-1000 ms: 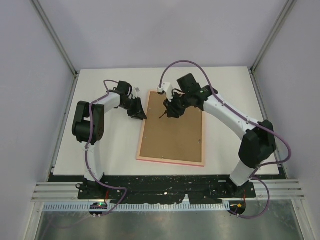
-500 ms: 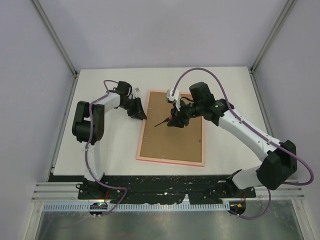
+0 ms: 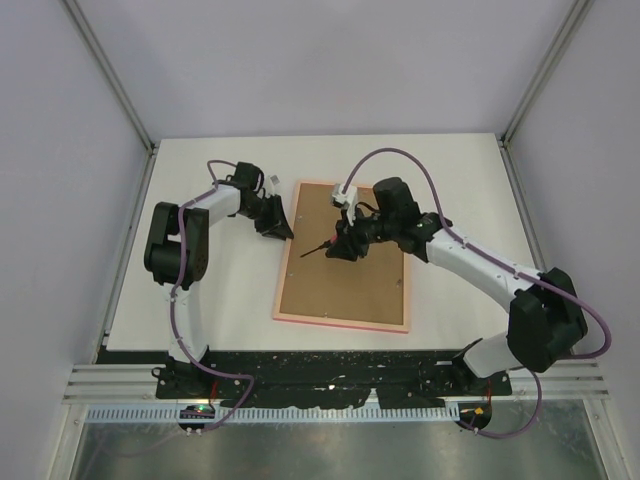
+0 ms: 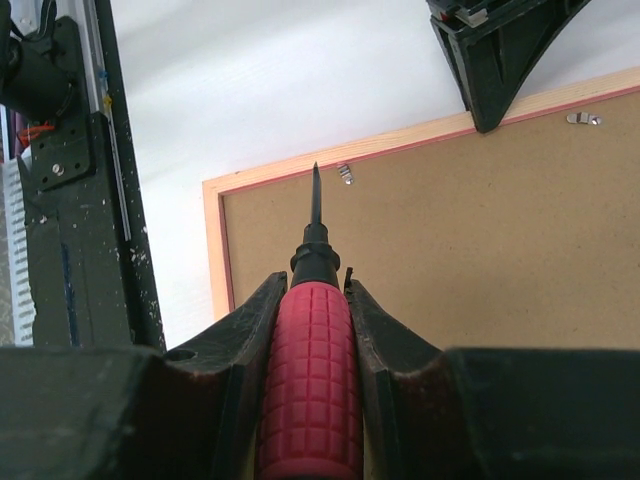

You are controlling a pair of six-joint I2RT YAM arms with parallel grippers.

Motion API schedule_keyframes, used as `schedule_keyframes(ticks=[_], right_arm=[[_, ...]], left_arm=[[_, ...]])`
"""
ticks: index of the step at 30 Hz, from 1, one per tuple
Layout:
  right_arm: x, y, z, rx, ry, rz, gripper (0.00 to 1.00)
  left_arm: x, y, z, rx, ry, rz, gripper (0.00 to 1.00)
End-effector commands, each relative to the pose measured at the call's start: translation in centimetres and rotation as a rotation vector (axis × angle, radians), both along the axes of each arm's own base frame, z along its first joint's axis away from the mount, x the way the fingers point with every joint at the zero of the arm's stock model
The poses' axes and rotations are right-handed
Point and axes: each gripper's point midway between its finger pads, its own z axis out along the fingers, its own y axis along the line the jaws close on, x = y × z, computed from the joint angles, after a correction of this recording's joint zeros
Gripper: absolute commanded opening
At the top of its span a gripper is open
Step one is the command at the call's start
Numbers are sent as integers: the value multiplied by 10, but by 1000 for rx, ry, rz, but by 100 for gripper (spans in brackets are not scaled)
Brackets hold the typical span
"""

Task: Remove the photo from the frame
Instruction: Release the photo frame item from the photo frame.

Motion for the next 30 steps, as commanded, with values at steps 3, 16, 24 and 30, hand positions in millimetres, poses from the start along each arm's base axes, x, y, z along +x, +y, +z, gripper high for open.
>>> schedule_keyframes(ticks=[3, 16, 24, 30], right_arm=[[27, 18, 6, 83, -5, -109, 8], [42, 24, -21, 87, 25, -205, 8], [33, 34, -30, 81, 36, -167, 8], [34, 42, -36, 32, 29, -184, 8]], left_arm=[[4, 5, -6, 18, 12, 26, 21], [4, 4, -6, -1, 25, 26, 20], [4, 3, -7, -6, 30, 26, 20], [4, 4, -6, -6, 25, 27, 20]])
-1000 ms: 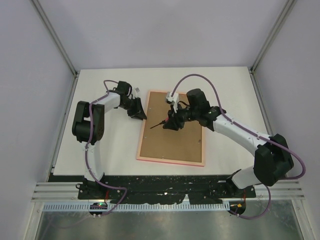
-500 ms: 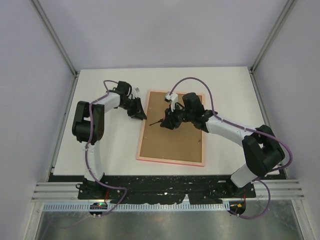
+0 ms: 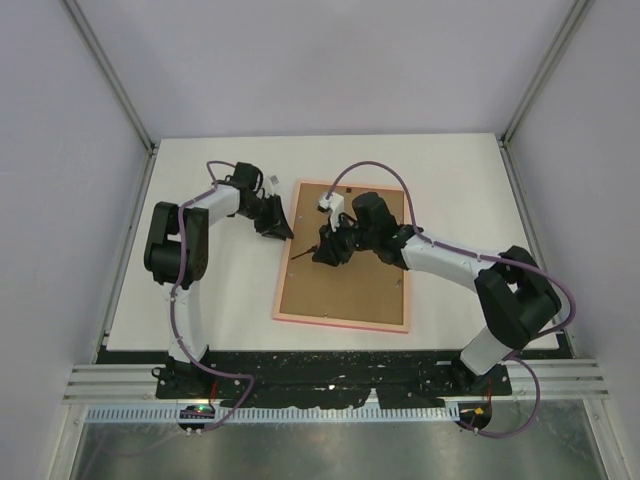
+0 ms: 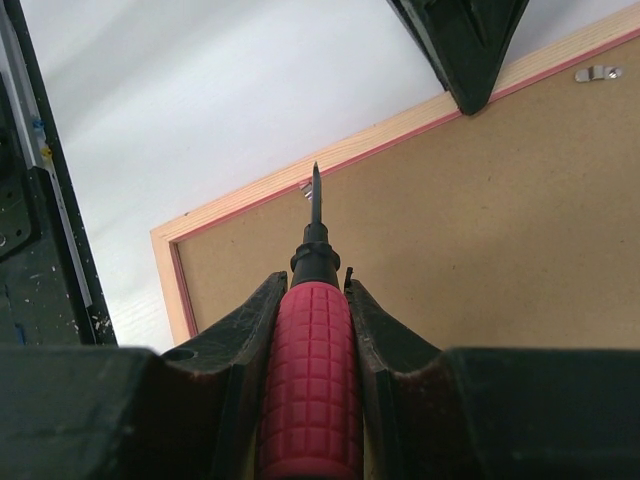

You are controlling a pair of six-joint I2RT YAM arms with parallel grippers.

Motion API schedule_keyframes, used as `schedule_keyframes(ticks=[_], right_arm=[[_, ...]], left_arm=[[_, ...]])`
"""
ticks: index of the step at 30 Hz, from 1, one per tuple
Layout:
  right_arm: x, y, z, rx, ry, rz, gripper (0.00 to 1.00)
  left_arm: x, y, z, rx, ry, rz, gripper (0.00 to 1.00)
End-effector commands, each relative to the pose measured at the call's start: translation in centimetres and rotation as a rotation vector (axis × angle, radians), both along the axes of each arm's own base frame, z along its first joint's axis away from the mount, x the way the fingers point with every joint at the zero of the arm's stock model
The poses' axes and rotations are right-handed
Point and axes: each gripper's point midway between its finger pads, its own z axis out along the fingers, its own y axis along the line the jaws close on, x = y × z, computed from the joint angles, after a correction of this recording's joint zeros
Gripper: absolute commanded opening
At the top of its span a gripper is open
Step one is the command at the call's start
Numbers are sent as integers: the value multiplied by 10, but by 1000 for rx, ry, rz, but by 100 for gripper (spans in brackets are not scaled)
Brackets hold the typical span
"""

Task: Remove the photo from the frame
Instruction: Release the photo frame item from the photo frame.

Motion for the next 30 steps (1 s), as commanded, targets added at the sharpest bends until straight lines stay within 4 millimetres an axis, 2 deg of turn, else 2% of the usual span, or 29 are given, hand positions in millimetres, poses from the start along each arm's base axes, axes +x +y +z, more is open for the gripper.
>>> schedule_keyframes(ticks=[1, 7, 15, 18, 22, 30], right_arm=[[10, 12, 15, 17, -60, -15, 8], [15, 16, 3, -41, -57, -43, 8], [13, 32, -3, -95, -88, -28, 8], [12, 32, -4, -97, -90, -25, 8], [2, 31, -7, -107, -71, 20, 8], [0, 33, -11, -133, -65, 31, 8]], left_arm=[[4, 3, -7, 10, 20, 22, 20], [4, 3, -7, 11, 21, 22, 20], [4, 3, -7, 12, 19, 21, 20], [5, 3, -6, 11, 18, 24, 20], [4, 3, -7, 12, 19, 24, 20], [5, 5, -7, 12, 21, 27, 20]])
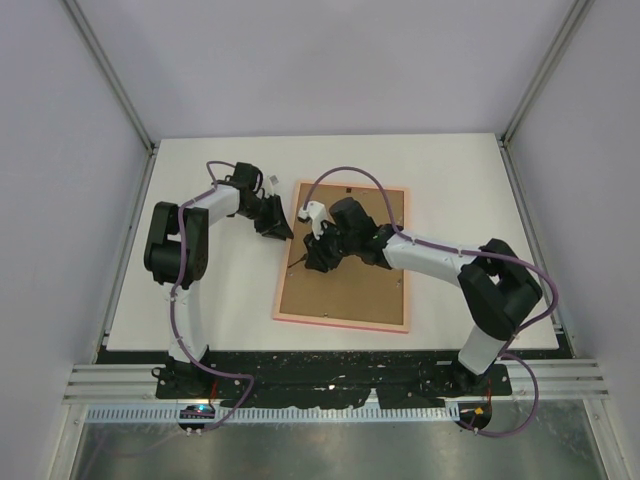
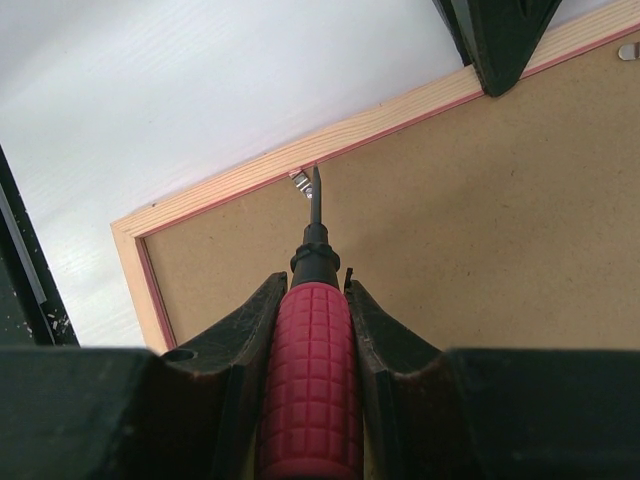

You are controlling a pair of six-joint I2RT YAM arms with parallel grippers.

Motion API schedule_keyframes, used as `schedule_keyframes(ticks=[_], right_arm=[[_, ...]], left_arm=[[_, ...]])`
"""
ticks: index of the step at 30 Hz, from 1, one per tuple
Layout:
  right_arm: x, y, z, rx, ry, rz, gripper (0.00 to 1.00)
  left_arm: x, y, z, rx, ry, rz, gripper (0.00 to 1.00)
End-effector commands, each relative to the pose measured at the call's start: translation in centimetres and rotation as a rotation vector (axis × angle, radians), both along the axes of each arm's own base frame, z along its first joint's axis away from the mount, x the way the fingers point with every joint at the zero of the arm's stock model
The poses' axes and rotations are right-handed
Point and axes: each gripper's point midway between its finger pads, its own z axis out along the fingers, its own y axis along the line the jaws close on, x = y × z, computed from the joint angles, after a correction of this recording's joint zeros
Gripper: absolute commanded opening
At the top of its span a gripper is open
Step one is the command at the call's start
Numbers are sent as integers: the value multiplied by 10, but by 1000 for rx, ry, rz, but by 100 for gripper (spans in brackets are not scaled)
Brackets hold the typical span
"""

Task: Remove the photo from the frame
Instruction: Release the photo frame item from the photo frame.

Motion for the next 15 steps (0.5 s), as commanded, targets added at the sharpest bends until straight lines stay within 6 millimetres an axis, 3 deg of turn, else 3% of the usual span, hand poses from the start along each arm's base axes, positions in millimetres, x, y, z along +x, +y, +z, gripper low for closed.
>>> schedule_keyframes(ticks=[1, 15], right_arm=[[7, 14, 18, 30, -50, 24, 8], [7, 20, 11, -12, -57, 18, 8]], left_arm=[[4, 4, -7, 14, 20, 24, 20], [4, 5, -8, 15, 19, 26, 20]])
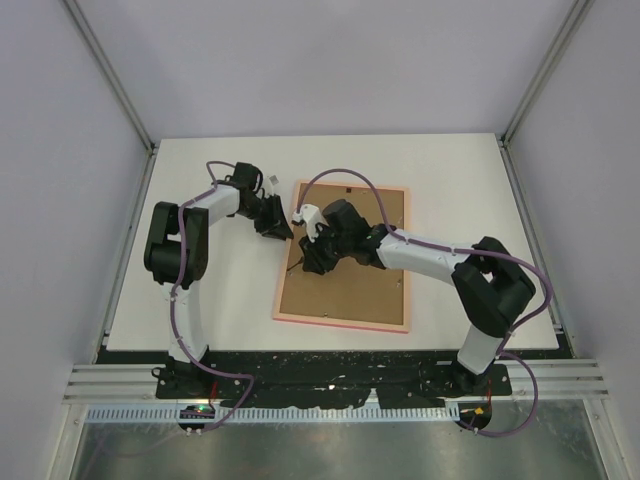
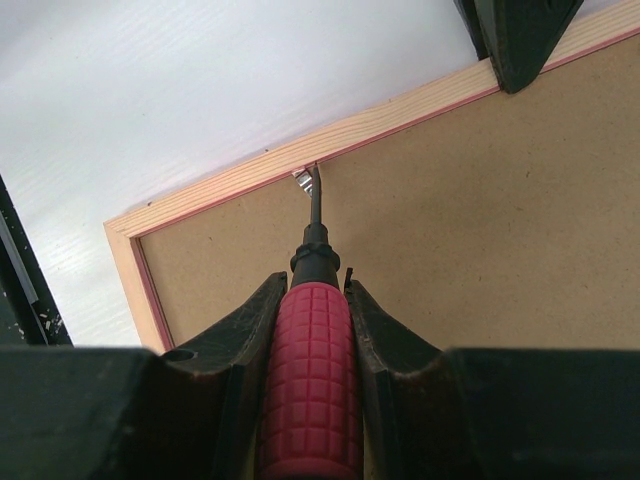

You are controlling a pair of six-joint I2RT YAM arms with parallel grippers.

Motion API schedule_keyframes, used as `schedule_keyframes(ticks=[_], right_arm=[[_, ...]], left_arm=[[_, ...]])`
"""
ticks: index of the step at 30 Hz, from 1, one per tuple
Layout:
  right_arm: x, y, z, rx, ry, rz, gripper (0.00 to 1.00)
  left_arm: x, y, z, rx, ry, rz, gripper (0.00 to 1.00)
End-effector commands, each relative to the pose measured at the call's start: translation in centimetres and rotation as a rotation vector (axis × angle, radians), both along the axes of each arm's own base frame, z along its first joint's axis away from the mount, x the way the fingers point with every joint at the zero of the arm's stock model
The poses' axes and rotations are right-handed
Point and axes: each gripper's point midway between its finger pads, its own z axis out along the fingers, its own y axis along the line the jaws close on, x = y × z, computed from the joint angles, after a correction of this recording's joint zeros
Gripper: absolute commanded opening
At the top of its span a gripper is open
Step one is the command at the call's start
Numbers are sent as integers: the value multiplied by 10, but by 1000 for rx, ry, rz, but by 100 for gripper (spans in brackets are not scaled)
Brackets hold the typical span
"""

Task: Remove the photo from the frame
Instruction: Release the photo frame item from the photo frame.

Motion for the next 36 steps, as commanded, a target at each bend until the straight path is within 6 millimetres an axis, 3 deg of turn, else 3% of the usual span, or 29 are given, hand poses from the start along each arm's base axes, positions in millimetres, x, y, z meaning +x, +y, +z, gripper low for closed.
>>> schedule_keyframes(ticks=[1, 36], right_arm=[[11, 14, 19, 26, -68, 9, 8], [-27, 23, 16, 7, -39, 216, 8]], left_arm=[[5, 4, -7, 16, 16, 24, 20], [4, 4, -7, 10, 21, 25, 20]])
